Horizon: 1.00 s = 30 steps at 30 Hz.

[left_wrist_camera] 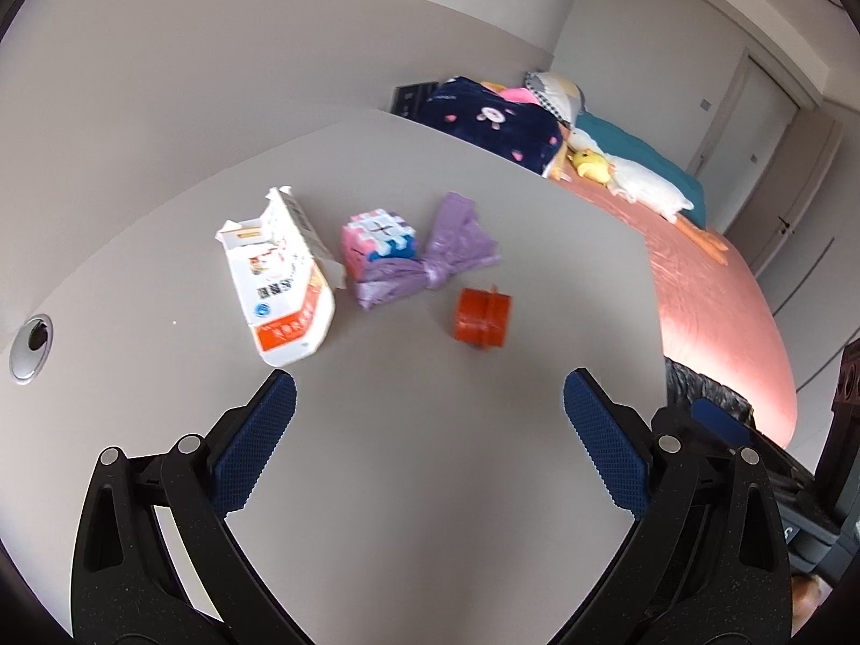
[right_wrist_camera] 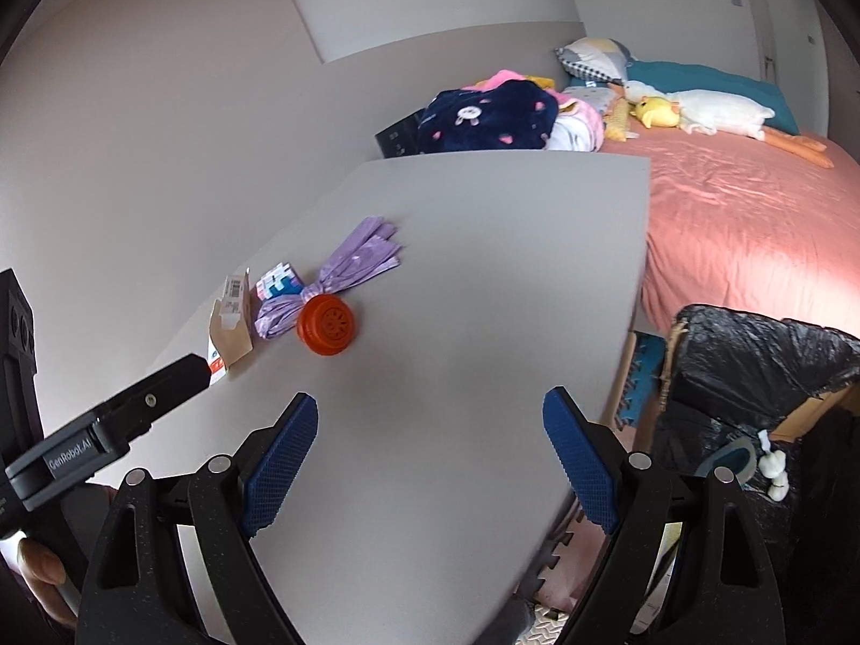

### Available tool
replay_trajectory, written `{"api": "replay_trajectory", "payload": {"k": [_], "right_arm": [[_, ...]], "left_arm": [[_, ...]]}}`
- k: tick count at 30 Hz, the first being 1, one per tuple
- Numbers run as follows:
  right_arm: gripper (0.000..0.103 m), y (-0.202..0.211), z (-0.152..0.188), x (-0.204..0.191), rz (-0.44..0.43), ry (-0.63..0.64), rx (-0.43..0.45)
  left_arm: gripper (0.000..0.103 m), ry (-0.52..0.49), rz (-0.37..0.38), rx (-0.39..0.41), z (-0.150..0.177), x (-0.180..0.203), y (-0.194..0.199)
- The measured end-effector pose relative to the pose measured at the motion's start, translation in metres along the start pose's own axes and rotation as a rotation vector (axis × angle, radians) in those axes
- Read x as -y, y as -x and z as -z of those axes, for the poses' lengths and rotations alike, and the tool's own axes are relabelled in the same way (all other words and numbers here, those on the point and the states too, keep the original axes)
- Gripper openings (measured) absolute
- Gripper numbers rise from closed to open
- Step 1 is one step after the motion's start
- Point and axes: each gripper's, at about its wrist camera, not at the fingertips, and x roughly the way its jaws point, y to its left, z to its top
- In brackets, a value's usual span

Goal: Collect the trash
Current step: 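Grasp the white-orange paper box with the left gripper while the right gripper grasps the orange cap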

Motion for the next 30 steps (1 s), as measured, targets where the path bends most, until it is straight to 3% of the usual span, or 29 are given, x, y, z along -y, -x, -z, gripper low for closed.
{"api": "replay_trajectory", "payload": {"k": [18, 30], "right_arm": [[0.086, -0.065, -0.026, -0.051, -0.053, 0.100, -0.082], [0.086, -0.107, -0.041, -0.074, -0.032, 0.156, -0.127]], "left_arm": [[0.097, 0.135, -0.066, -0.031, -0.041, -0.061, -0.040], [0.097, 0.203, -0.154, -0.088, -0.061, -0.087, -0.071]]}}
